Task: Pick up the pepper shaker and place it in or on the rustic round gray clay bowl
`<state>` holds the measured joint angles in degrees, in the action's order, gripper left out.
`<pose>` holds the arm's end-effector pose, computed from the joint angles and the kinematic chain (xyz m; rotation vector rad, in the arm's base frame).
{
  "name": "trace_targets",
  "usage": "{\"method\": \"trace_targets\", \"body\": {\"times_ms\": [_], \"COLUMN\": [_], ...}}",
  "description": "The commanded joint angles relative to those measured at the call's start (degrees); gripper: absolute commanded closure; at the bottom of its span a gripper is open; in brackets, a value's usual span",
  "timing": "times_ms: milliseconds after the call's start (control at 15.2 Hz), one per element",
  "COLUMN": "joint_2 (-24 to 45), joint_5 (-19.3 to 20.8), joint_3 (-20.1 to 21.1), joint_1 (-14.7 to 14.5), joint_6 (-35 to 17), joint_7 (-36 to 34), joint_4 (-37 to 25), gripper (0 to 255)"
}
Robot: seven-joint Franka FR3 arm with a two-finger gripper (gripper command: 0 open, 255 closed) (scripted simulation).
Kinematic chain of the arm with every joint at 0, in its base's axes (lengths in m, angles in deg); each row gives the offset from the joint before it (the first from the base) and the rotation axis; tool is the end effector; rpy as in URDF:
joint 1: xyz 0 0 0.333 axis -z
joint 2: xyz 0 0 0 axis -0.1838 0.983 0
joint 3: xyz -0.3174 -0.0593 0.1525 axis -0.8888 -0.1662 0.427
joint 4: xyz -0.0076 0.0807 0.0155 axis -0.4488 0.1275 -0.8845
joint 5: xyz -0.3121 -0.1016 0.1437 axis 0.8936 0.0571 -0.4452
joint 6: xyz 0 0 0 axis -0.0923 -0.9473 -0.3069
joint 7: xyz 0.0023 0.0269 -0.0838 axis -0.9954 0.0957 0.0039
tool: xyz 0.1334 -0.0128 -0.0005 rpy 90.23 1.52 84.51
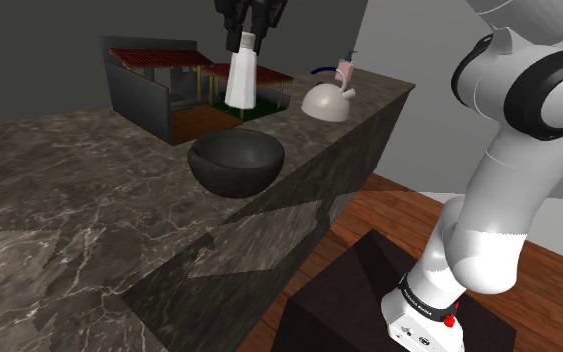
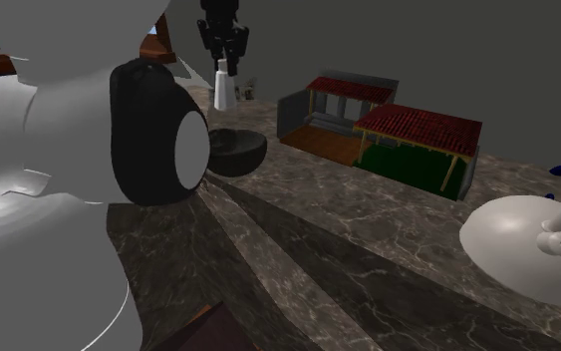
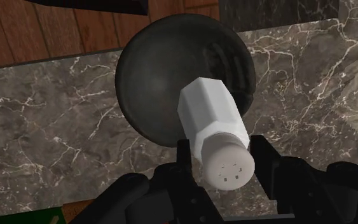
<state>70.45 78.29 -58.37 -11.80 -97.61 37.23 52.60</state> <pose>0.3772 0.3210 0.7811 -3.0372 -0.2314 -0.0774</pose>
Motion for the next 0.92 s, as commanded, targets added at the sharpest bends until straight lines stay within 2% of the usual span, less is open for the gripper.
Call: {"method": "trace_targets", "body": {"times_ms": [0, 858], "joint_2": [-2.2, -10.42], "joint_5": [-0.9, -3.69], "joint_3": [-0.35, -1.62], "joint_1": [0.67, 1.95], "joint_6": [-2.73, -15.8], "joint_7": [0.6, 3.05], "joint_4": [4.79, 25.75], "gripper": [255, 255]}}
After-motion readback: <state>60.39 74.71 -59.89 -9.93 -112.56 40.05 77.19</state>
